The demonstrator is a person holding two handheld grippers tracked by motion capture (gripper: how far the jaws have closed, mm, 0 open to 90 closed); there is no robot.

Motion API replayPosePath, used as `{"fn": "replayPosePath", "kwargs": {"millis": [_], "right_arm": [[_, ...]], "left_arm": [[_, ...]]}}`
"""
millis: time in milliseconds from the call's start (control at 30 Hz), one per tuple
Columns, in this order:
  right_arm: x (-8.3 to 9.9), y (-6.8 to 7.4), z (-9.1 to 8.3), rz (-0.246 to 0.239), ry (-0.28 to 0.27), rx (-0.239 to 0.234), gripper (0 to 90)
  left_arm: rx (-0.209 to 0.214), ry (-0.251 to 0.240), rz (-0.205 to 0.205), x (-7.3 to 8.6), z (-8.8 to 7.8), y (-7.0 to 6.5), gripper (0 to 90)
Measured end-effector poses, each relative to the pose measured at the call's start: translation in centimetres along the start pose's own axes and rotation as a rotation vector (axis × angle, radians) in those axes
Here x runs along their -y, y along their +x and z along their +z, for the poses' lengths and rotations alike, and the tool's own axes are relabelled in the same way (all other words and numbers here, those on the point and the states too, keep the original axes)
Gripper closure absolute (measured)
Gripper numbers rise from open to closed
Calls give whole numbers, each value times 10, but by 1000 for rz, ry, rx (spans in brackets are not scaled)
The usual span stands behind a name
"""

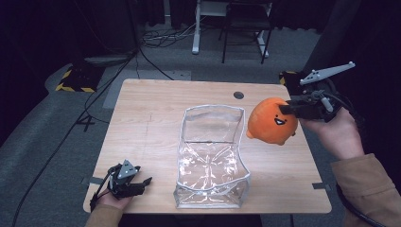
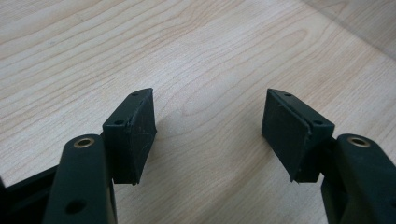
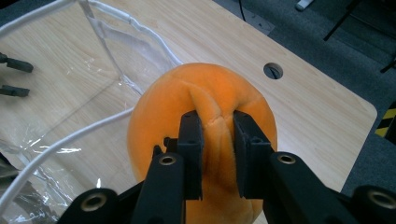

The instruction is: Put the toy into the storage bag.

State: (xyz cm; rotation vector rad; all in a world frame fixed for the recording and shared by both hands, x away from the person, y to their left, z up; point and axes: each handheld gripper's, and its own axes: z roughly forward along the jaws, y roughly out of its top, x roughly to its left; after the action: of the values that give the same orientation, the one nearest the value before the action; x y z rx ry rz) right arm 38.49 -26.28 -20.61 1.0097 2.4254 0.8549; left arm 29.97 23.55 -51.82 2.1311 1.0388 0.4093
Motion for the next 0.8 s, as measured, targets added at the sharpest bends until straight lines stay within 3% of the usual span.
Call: {"fn": "replayPosePath", "kwargs": {"millis": [333,800], "right_arm": [[-24,13,-13,-46,-26,-4,750],[-59,34,-14,-111,-60,-48,752]], "left_arm": [[1,-2,0,0,0,0,353],[-7,-7,-12,1,0,-1,349]]}}
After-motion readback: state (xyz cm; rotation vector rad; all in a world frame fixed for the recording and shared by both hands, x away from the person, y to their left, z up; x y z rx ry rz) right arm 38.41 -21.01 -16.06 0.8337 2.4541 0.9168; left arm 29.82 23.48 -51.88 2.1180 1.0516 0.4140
